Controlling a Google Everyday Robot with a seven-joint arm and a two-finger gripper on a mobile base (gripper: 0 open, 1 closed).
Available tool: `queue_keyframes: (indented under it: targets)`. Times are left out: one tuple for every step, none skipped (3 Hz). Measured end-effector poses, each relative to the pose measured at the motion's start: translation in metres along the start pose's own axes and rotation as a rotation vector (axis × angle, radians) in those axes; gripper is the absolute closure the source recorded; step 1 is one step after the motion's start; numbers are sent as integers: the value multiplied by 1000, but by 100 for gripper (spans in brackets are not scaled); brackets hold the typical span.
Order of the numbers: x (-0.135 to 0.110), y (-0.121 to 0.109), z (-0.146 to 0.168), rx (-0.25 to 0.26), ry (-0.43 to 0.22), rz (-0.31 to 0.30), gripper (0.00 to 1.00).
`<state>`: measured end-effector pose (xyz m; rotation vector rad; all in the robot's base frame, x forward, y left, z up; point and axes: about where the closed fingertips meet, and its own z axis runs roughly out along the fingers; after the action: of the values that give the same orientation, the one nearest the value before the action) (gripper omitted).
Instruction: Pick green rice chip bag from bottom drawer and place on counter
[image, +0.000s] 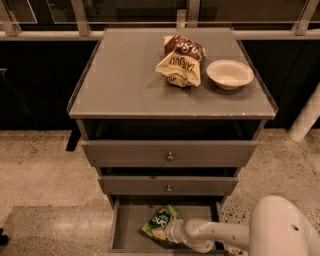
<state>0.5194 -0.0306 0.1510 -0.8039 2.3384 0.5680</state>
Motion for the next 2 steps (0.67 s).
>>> queue_keyframes:
  targets:
    - [-2, 1, -3, 0, 0, 0, 100]
    - [-24, 33, -32, -73, -75, -58, 100]
